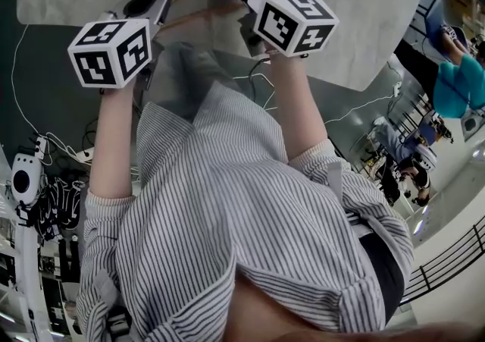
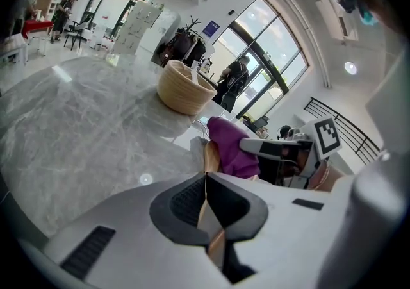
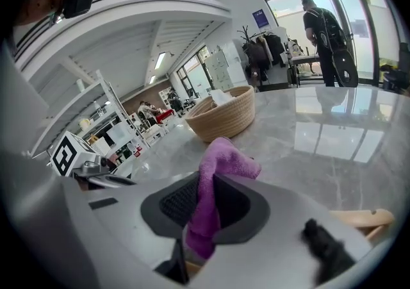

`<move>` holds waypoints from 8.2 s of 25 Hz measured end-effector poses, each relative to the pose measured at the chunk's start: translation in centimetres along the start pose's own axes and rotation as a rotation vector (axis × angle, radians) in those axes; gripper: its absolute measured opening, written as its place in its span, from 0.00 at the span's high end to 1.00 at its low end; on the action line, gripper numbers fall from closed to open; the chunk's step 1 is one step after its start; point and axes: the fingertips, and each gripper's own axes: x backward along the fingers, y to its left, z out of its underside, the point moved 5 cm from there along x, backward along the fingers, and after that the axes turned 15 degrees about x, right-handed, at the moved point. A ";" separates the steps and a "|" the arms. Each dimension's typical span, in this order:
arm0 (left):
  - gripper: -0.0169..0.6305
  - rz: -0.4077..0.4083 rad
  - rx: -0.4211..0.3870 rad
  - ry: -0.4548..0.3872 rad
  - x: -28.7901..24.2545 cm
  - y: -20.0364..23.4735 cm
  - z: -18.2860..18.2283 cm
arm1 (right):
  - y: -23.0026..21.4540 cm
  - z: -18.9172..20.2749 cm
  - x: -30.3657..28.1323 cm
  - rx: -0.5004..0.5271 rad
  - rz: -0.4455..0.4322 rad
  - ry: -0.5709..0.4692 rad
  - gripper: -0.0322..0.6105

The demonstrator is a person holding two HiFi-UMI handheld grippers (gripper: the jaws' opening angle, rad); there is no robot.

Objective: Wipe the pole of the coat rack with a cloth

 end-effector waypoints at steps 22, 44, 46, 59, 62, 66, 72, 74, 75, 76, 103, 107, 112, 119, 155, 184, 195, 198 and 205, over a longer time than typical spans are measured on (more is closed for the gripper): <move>0.95 -0.049 0.059 -0.096 3.8 2.2 2.5 | 3.9 0.8 -0.5 0.091 -0.082 0.024 0.85; 0.95 -0.139 0.150 -0.146 7.6 5.2 7.2 | 9.1 2.1 -1.3 0.156 -0.204 0.051 0.85; 0.95 -0.144 0.156 -0.147 7.8 5.2 7.5 | 9.6 2.1 -1.2 0.159 -0.217 0.052 0.85; 0.95 -0.159 0.213 -0.162 8.2 6.0 9.5 | 13.3 2.9 -2.2 0.181 -0.332 0.066 0.85; 0.95 -0.156 0.214 -0.167 8.3 5.7 9.7 | 14.2 3.0 -2.1 0.179 -0.355 0.063 0.85; 0.95 -0.149 0.211 -0.168 8.4 5.4 9.7 | 15.1 3.0 -2.1 0.183 -0.383 0.067 0.85; 0.95 -0.149 0.207 -0.169 8.4 5.2 9.7 | 16.3 3.8 -1.9 0.163 -0.443 0.078 0.85; 0.95 -0.150 0.206 -0.168 8.3 5.2 9.7 | 16.6 4.0 -1.9 0.164 -0.456 0.081 0.85; 0.95 -0.149 0.205 -0.168 8.3 5.1 9.8 | 16.8 4.1 -1.9 0.166 -0.462 0.081 0.85; 0.95 -0.149 0.204 -0.167 8.3 5.1 9.9 | 17.0 4.2 -1.8 0.166 -0.468 0.080 0.85; 0.95 -0.122 0.119 -0.066 5.8 2.4 8.1 | 14.3 5.0 0.8 0.010 -0.434 0.014 0.85; 0.95 -0.108 0.094 -0.026 4.9 1.3 8.2 | 13.0 5.3 1.8 -0.009 -0.402 0.010 0.85; 0.95 -0.082 0.056 0.009 3.7 0.0 7.9 | 11.6 5.9 2.8 -0.037 -0.359 0.002 0.85; 0.95 -0.053 0.012 0.057 1.7 -1.0 7.0 | 9.5 6.2 3.2 -0.075 -0.304 -0.009 0.85; 0.95 0.079 -0.190 0.279 -6.9 -8.8 5.9 | 1.0 8.6 8.4 -0.234 -0.061 -0.077 0.85; 0.95 0.181 -0.257 0.387 -12.4 -13.9 6.6 | -4.3 11.2 12.9 -0.349 0.114 -0.114 0.85; 0.95 0.196 -0.269 0.401 -13.3 -15.1 6.8 | -6.2 12.0 14.3 -0.381 0.180 -0.122 0.85; 0.95 0.206 -0.271 0.409 -13.4 -15.6 6.9 | -6.7 12.1 14.7 -0.388 0.195 -0.122 0.85; 0.95 0.214 -0.282 0.420 -13.6 -15.8 7.3 | -7.2 12.7 15.0 -0.398 0.220 -0.119 0.85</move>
